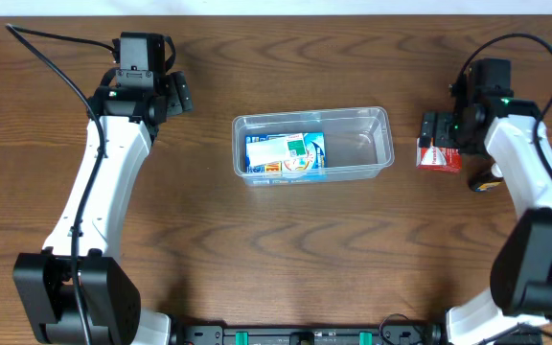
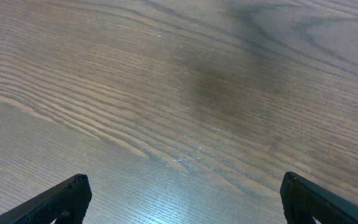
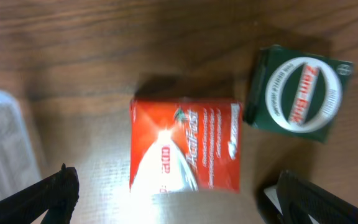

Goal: Pack container
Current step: 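Reach the right gripper to the red ActiFast box and grasp it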

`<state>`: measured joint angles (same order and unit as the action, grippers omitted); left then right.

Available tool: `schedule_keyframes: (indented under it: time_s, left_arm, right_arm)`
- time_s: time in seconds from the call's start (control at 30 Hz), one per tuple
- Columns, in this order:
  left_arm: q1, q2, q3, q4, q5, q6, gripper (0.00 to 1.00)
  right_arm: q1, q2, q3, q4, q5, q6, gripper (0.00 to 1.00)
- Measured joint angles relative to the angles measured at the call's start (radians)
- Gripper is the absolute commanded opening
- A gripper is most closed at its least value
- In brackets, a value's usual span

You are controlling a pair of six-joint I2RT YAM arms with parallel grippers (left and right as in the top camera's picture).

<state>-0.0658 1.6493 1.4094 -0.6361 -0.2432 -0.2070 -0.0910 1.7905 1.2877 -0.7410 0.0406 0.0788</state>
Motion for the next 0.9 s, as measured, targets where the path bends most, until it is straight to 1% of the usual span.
schedule_keyframes:
  time_s: [0.37, 0.9]
  left_arm:
    - [0.000, 0.000, 0.000, 0.000, 0.000, 0.000, 0.98]
    - [0.000, 0.000, 0.000, 0.000, 0.000, 0.000, 0.98]
  right_arm:
    - [0.031, 0.109, 0.000, 0.037, 0.046, 0.102, 0.99]
    - [0.041, 0.169, 0.000, 0.058, 0.111, 0.117, 0.99]
